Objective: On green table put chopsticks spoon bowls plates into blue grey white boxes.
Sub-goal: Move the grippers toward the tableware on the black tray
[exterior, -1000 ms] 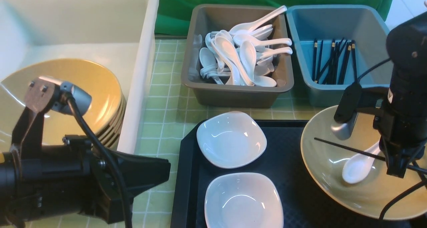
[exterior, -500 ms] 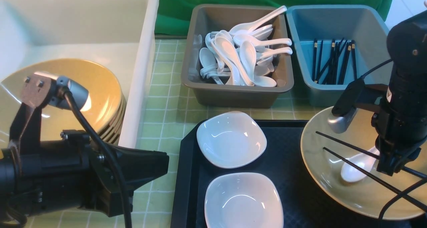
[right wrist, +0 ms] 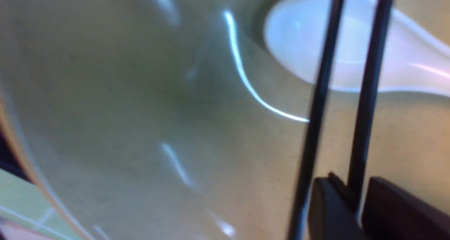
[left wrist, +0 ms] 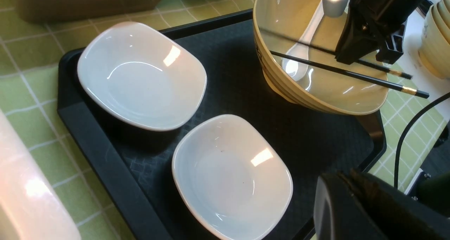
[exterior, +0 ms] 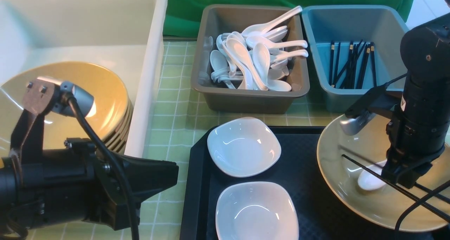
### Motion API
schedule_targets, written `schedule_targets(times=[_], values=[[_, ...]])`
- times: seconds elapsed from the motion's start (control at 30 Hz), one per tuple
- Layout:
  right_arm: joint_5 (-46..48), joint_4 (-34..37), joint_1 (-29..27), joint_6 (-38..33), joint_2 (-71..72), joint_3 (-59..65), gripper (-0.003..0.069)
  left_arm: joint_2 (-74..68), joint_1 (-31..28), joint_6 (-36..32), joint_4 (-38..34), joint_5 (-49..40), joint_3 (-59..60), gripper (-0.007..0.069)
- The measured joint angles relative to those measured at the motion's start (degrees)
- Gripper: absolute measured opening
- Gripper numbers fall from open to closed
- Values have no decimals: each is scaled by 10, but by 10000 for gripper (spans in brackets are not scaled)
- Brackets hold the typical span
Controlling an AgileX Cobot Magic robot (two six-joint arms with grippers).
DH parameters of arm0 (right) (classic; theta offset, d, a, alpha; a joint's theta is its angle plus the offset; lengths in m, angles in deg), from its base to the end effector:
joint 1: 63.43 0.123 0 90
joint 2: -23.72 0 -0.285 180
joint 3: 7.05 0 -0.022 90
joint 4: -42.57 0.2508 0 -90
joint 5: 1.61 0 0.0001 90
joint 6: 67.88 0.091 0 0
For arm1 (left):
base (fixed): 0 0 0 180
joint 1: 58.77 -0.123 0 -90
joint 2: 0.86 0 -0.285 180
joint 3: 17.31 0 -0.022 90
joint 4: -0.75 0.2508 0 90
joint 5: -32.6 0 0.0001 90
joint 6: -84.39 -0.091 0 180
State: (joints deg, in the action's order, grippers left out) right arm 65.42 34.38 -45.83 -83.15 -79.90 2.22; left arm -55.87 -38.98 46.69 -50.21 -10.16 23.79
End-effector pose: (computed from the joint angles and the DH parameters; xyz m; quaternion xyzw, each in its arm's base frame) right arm 0.2963 0.0815 0.2325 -0.3089 0.9488 -0.0657 0.0020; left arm 0.1254 -0.0962 0.3058 0.2371 0.8339 -0.3304 0.3731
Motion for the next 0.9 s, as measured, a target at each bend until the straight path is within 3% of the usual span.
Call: schedule_targets(times=[0.13, 0.53, 0.73, 0.9], values=[[0, 11, 0, 2, -10, 0, 275, 0, 0, 0, 0, -1, 0, -2], [0, 1, 0, 5, -8, 3, 434, 0, 0, 0, 0, -6, 0, -2], [0, -28, -2, 2, -8, 15, 451, 0, 0, 0, 0, -6, 0, -2], [0, -25, -15, 4, -11, 16, 409, 0, 0, 0, 0, -6, 0, -2]])
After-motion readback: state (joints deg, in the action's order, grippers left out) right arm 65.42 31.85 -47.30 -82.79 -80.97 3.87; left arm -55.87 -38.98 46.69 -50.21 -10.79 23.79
